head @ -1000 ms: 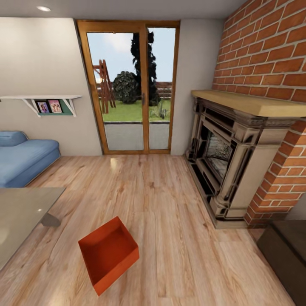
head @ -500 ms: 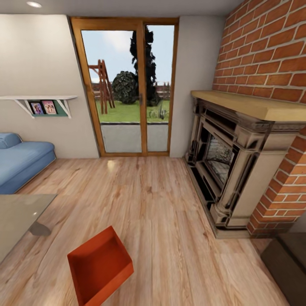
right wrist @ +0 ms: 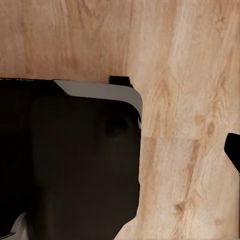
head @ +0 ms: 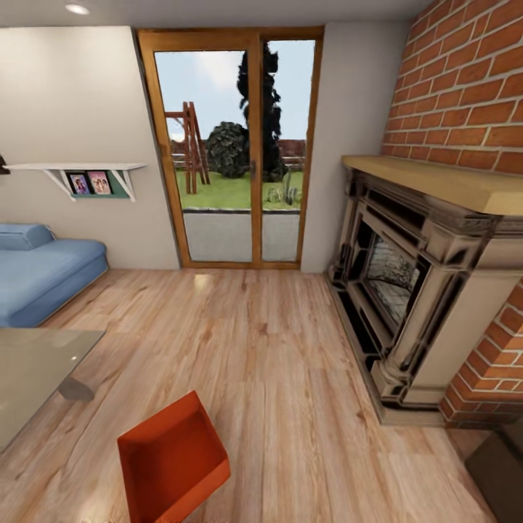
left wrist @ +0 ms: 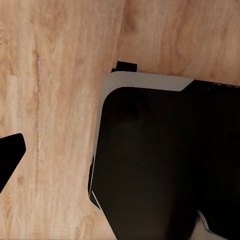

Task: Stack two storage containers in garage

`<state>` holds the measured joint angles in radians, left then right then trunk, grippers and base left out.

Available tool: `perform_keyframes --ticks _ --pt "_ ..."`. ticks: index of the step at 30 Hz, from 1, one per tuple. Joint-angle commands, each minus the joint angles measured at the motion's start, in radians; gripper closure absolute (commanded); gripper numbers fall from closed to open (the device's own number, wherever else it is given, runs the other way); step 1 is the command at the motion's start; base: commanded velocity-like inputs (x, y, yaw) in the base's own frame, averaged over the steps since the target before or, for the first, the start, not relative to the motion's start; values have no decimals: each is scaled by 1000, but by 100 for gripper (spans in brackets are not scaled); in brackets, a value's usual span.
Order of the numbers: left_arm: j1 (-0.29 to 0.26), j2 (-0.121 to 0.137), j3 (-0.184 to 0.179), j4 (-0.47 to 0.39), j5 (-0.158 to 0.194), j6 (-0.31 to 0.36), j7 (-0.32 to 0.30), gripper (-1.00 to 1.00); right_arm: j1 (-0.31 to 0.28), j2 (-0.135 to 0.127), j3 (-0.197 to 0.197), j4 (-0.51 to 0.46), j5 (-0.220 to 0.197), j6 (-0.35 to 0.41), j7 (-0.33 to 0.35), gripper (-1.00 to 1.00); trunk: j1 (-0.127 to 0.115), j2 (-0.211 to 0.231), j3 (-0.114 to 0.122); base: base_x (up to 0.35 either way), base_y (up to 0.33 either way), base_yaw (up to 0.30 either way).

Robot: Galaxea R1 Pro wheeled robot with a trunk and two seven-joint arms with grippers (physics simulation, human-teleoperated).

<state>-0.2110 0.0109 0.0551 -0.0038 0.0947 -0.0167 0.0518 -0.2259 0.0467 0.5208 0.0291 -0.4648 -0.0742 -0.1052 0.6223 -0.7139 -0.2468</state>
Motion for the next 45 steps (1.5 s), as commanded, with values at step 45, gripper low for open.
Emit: perform_keyframes --ticks 45 --pt "-1 1 5 1 8 -2 0 -100 -1 1 8 3 -9 -6 -1 -100 0 -1 -1 91 -66 270"
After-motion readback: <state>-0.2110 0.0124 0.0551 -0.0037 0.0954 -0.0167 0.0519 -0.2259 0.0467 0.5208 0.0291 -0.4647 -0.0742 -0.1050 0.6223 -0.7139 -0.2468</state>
